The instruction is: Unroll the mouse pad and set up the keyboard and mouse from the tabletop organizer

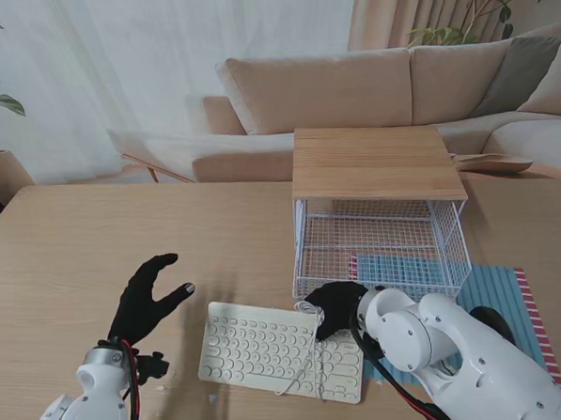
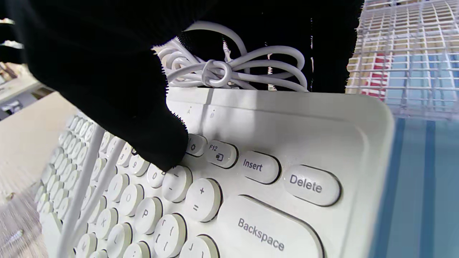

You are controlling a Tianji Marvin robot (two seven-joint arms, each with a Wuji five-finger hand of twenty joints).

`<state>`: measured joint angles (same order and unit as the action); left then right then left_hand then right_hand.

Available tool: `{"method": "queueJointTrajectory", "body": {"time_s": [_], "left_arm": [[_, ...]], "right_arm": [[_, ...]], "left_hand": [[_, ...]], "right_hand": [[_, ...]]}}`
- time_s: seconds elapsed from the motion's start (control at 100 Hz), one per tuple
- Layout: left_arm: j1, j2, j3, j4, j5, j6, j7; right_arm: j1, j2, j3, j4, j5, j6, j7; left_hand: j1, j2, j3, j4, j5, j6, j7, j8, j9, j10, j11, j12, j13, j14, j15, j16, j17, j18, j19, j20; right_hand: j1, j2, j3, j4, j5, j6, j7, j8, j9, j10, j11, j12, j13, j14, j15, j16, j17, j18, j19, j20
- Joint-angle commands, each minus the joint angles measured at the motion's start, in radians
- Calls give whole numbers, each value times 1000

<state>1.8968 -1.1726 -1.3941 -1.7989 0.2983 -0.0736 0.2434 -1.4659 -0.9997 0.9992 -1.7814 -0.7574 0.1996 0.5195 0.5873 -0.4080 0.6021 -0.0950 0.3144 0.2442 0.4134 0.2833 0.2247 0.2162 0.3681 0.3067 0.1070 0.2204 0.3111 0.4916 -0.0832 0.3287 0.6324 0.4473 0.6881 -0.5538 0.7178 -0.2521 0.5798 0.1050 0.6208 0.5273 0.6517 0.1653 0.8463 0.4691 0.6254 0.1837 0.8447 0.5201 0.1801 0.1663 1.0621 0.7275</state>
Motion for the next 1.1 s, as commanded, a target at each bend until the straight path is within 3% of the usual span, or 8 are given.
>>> {"method": "queueJointTrajectory", "body": {"time_s": [0.0, 0.04, 0.11, 0.26, 0.52, 0.8, 1.09], "left_arm": [[-2, -8, 11, -14, -4, 3, -14], [-6, -9, 16, -15, -7, 4, -11], [-14, -12, 24, -15, -10, 7, -2], [-27, -16, 36, -14, -18, 14, 14], [-37, -22, 51, -12, -24, 32, 32], [-35, -22, 50, -12, -27, 34, 34], [-35, -18, 43, -9, -40, 15, 11]], "right_arm": [[-19, 0, 10, 1, -2, -3, 16], [-23, 2, 15, -7, 0, -6, 29], [-34, 7, 29, -22, -13, -21, 53], [-68, 6, 68, -47, -55, -52, 56], [-85, 2, 93, -55, -58, -102, 28], [-76, 3, 80, -51, -45, -108, 28], [-170, -2, 187, -158, -47, -162, 14]], "left_hand": [[-17, 29, -28, 34, -23, -26, 10, -2, -18, -46, 9, -9, -26, -31, -15, -16, -7, -6, -40, 22], [-18, 30, -29, 34, -23, -28, 10, -2, -18, -46, 10, -9, -27, -32, -16, -16, -7, -5, -40, 24], [-18, 31, -31, 34, -23, -27, 10, -2, -19, -45, 10, -8, -26, -34, -15, -15, -7, -4, -40, 28], [-18, 31, -33, 34, -24, -28, 10, -2, -18, -46, 11, -7, -25, -34, -15, -15, -6, -6, -39, 35], [-16, 30, -35, 34, -25, -28, 9, -2, -19, -48, 10, -8, -27, -36, -20, -17, -7, -6, -41, 41], [-15, 33, -37, 34, -27, -31, 10, -2, -19, -49, 9, -8, -28, -37, -25, -18, -7, -7, -47, 44], [-20, 41, -48, 34, -32, -41, 5, -4, -22, -54, -9, -18, -29, -42, -34, -22, -5, -14, -56, 45]], "right_hand": [[20, 89, 111, 133, 2, -59, -41, 11, -35, -32, -20, -17, -13, 11, -1, -12, -26, 19, -18, -20], [4, 101, 116, 161, -5, -51, -80, 16, -58, -35, -25, -23, -33, 9, -12, -15, -38, 15, -29, -23], [-13, 101, 110, 171, -30, -51, -107, 20, -88, -39, -33, -29, -57, 6, -22, -18, -50, 10, -36, -23], [-60, 88, 79, 169, -88, -53, -148, 26, -153, -47, -53, -42, -118, 4, -60, -32, -73, 1, -53, -25], [-193, 51, 33, 152, -188, -47, -230, 26, -273, -68, -113, -90, -203, -11, -162, -78, -111, -8, -113, -33], [-223, 79, 4, 152, -214, -43, -266, 21, -311, -62, -144, -115, -231, -8, -228, -113, -116, -7, -158, -43], [-224, 142, -77, 166, -195, -55, -271, 22, -290, -52, -148, -121, -234, 3, -228, -114, -120, -4, -171, -35]]}}
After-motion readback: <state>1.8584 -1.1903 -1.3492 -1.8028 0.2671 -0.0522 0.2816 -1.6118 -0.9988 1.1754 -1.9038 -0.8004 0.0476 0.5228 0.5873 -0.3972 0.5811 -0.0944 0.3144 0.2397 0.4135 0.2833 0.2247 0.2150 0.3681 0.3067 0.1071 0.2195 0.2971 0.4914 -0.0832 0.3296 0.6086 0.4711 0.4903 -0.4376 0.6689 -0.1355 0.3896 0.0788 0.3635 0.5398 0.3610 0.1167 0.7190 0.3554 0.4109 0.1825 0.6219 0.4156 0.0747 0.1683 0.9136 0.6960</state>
